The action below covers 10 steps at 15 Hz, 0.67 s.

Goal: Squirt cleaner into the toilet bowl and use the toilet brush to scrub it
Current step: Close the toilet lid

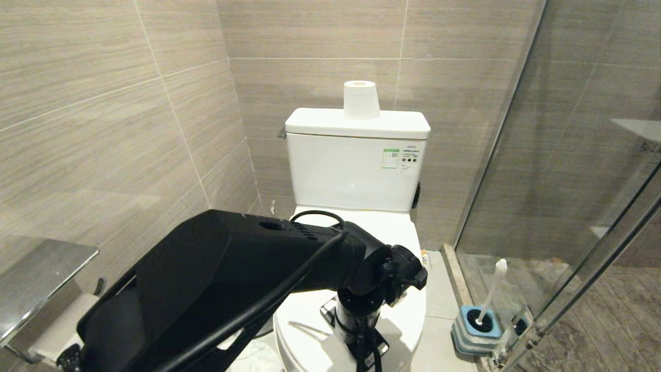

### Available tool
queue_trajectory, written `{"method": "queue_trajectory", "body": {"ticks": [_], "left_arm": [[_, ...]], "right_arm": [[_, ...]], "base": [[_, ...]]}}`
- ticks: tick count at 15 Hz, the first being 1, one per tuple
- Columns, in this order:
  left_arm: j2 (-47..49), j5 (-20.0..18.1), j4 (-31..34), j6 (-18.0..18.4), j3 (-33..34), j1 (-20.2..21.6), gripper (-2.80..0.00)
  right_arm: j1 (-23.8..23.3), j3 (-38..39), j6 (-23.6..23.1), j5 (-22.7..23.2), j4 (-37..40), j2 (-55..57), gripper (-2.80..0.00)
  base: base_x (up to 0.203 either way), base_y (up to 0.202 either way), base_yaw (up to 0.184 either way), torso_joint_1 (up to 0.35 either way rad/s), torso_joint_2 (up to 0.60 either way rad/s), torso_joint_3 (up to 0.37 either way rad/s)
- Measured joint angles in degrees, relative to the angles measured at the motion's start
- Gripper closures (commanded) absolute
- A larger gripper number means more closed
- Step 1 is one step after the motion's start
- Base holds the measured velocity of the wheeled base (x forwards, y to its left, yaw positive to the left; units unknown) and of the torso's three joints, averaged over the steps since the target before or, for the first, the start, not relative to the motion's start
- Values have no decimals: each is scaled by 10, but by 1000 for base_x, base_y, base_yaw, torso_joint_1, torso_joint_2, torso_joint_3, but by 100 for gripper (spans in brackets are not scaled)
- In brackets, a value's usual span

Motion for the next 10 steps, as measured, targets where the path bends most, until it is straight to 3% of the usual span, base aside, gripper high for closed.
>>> {"method": "queue_trajectory", "body": {"ticks": [6, 10], "left_arm": [[1, -4, 0, -1, 8, -15, 0], [-50, -2, 15, 2, 8, -17, 0]], "right_arm": [[0, 0, 0, 0, 0, 0, 0], [0, 0, 0, 0, 0, 0, 0]], "base": [[0, 0, 0, 0, 0, 0], [0, 0, 0, 0, 0, 0]]}}
